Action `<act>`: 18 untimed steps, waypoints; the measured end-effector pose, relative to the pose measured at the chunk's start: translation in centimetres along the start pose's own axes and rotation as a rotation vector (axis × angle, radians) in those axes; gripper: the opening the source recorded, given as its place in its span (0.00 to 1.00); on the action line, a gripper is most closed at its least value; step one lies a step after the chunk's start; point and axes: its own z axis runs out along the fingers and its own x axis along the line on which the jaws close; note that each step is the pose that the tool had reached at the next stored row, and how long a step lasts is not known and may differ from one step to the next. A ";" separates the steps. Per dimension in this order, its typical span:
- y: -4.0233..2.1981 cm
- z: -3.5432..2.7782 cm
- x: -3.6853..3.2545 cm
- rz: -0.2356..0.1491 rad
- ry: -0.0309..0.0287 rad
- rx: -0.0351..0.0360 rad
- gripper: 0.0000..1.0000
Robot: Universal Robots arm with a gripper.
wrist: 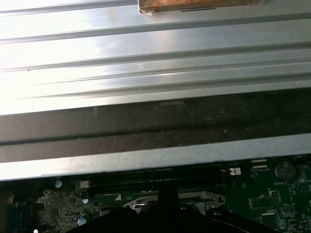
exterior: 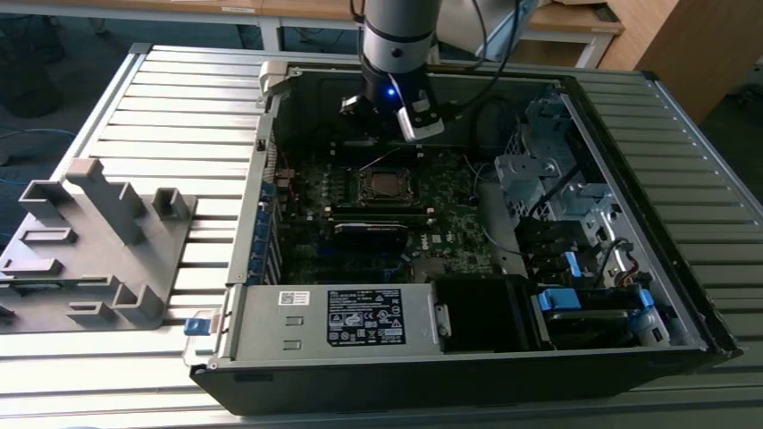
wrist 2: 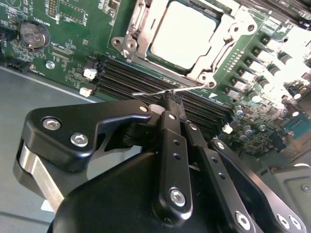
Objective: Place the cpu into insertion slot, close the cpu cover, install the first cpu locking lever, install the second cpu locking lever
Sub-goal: 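Install the first cpu locking lever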
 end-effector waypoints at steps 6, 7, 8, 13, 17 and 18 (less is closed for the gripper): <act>0.02 0.04 -0.21 0.000 0.0001 0.0002 0.11; 0.02 0.06 -0.21 0.000 0.0000 0.0001 0.11; 0.01 0.15 -0.22 0.000 0.0000 0.0001 0.11; -0.06 0.62 -0.29 0.000 -0.0001 0.0001 0.11; -0.06 0.77 -0.53 0.000 0.0001 0.0003 0.11; -0.05 0.80 -0.67 0.000 0.0000 0.0003 0.11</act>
